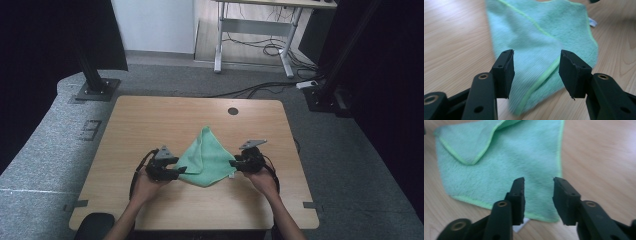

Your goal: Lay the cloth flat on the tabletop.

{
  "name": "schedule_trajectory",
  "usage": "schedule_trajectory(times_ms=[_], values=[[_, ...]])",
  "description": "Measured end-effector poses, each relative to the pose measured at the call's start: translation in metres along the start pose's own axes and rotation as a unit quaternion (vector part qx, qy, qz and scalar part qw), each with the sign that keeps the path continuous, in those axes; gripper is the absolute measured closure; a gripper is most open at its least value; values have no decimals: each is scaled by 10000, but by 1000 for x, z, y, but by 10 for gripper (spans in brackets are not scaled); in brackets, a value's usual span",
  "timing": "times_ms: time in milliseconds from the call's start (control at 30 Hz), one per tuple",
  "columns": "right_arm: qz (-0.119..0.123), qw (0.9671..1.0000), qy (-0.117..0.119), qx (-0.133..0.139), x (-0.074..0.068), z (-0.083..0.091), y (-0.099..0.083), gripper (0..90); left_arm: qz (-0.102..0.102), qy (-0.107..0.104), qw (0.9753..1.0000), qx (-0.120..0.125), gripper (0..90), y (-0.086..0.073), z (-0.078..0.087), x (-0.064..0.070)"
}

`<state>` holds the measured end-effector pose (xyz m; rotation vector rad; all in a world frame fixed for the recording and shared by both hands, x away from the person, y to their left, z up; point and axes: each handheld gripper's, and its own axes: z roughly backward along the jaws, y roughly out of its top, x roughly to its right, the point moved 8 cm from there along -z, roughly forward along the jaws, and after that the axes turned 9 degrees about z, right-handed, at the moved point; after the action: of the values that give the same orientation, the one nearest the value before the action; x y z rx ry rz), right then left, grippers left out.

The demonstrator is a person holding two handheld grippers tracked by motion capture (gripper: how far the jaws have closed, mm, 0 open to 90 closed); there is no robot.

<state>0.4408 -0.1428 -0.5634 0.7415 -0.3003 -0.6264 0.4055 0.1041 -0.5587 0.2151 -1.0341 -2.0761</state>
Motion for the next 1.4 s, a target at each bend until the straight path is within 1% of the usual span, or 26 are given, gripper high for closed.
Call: schedule_trajectory(times_ms=[33,67,100,133,167,200,300,333,400,433,500,533,567,600,633,700,800,867,1000,1033,1100,1200,1233,1333,1367,1400], values=[[-3,10000,32,-26,-3,-4,-1,667,-74,-56,9999,-51,461,3,-7,6],[-10,10000,56,-34,-5,-7,-2,680,-74,-56,9999,-51,462,3,-7,6],[-27,9999,89,-38,-6,-10,-4,690,-115,-128,9998,-91,464,7,-14,11],[-72,9999,111,-47,-8,-13,-6,696,-115,-128,9998,-91,469,7,-14,11],[-119,9998,120,-59,-9,-15,-8,698,-181,-178,9995,-161,481,10,-22,15],[-149,9998,120,-70,-9,-18,-11,697,-181,-178,9995,-161,482,10,-22,15],[-180,9997,100,-128,-8,-22,-18,669,-281,-260,9988,-307,502,14,-39,24],[-180,9997,100,-128,-8,-22,-18,669,-281,-260,9988,-307,509,14,-39,24],[-180,9997,58,-158,-8,-23,-21,635,-349,-248,9980,-467,521,12,-49,26],[-132,9998,44,-164,-7,-24,-23,634,-383,-223,9973,-584,535,9,-55,26],[-99,9999,39,-59,-7,-24,-25,633,-418,-129,9962,-755,598,2,-61,24],[-109,9999,67,12,-7,-24,-26,633,-387,-108,9967,-709,700,2,-62,22],[-102,9999,70,35,-7,-24,-26,632,-292,-141,9971,-689,750,3,-60,21],[-102,9999,70,35,-7,-24,-26,632,-292,-141,9971,-689,797,3,-60,21],[-100,9999,86,79,-7,-24,-26,631,-286,-120,9974,-657,797,5,-57,18],[-112,9998,113,151,-7,-23,-27,632,-255,-39,9982,-533,832,10,-50,14],[-81,9997,108,190,-7,-23,-28,631,-186,108,9993,-321,831,20,-37,3],[-34,9997,86,205,-7,-23,-28,629,-87,195,9996,-176,823,27,-28,-5],[15,9997,55,230,-8,-23,-29,624,24,398,9992,-20,795,36,-9,-23],[15,9997,54,238,-8,-23,-29,622,78,502,9987,38,790,38,-3,-31],[-4,9997,56,257,-9,-23,-29,617,135,605,9981,70,775,37,3,-38],[11,9996,38,267,-9,-23,-29,613,236,832,9963,9,757,30,12,-57],[26,9996,23,265,-9,-23,-29,612,304,943,9951,-19,750,25,15,-65],[65,9996,-15,257,-10,-24,-29,613,472,1157,9921,-126,730,13,18,-83],[74,9997,-28,250,-10,-24,-29,613,536,1286,9901,-179,693,8,20,-92],[74,9997,-28,250,-10,-24,-29,613,575,1371,9887,-199,693,5,21,-96]])
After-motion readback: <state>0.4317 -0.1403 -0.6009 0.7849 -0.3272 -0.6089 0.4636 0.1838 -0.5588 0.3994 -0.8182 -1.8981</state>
